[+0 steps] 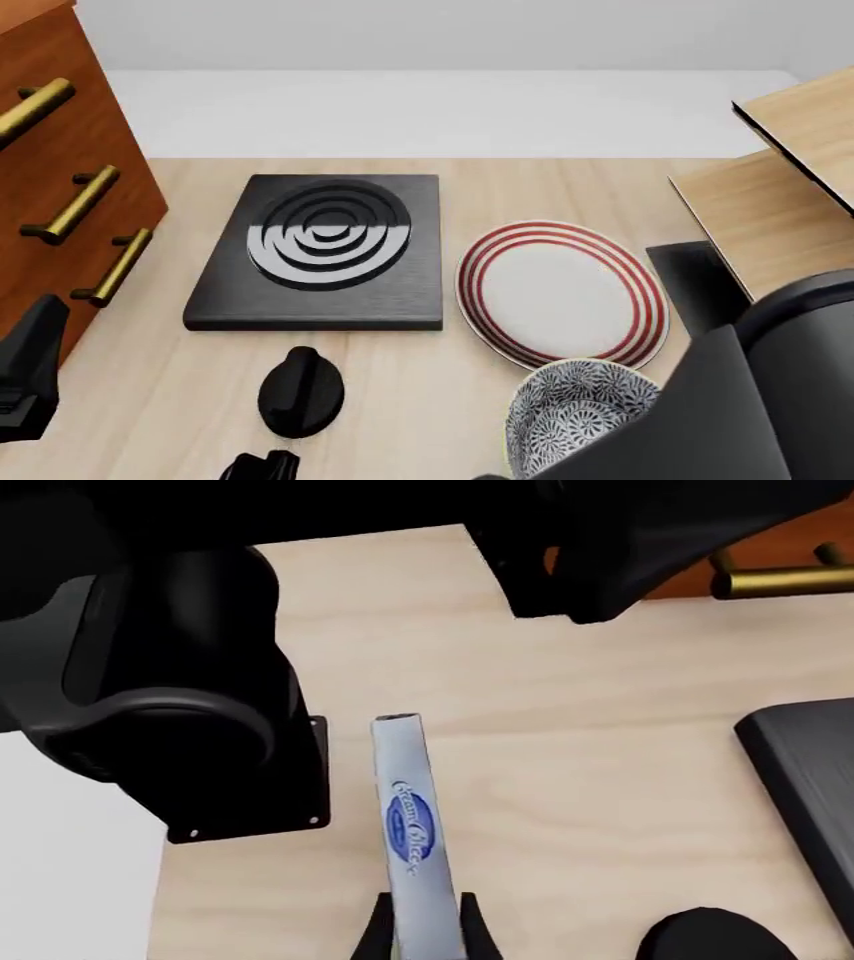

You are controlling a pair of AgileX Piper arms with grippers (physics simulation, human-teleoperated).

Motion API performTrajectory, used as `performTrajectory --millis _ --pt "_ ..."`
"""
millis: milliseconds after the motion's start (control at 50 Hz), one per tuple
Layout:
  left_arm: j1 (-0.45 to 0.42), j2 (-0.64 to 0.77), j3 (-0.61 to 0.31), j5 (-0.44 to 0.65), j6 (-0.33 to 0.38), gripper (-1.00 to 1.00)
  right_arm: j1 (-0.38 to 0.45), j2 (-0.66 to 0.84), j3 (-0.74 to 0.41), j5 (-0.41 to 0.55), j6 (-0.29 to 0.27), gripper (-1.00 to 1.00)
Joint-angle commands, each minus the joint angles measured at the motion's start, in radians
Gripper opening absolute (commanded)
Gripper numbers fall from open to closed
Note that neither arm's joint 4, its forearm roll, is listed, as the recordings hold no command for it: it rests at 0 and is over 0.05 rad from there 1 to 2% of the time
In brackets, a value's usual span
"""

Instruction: Pick up the cream cheese and put it in the bowl.

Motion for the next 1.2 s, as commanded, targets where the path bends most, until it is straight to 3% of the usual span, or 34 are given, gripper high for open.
performTrajectory --millis 20,340,760,1200 --pt "0.0 0.0 0.0 0.0 0.0 1.0 0.003 -0.005 0.0 0.004 -0.003 -1.0" --pt "0.0 0.0 0.0 0.0 0.0 1.0 -0.012 -0.102 0.045 0.024 -0.037 -1.0" --pt "0.0 0.0 0.0 0.0 0.0 1.0 -0.023 -0.187 0.137 -0.001 -0.034 -1.0" --pt "0.0 0.0 0.0 0.0 0.0 1.0 -0.036 -0.373 0.274 0.041 -0.064 -1.0"
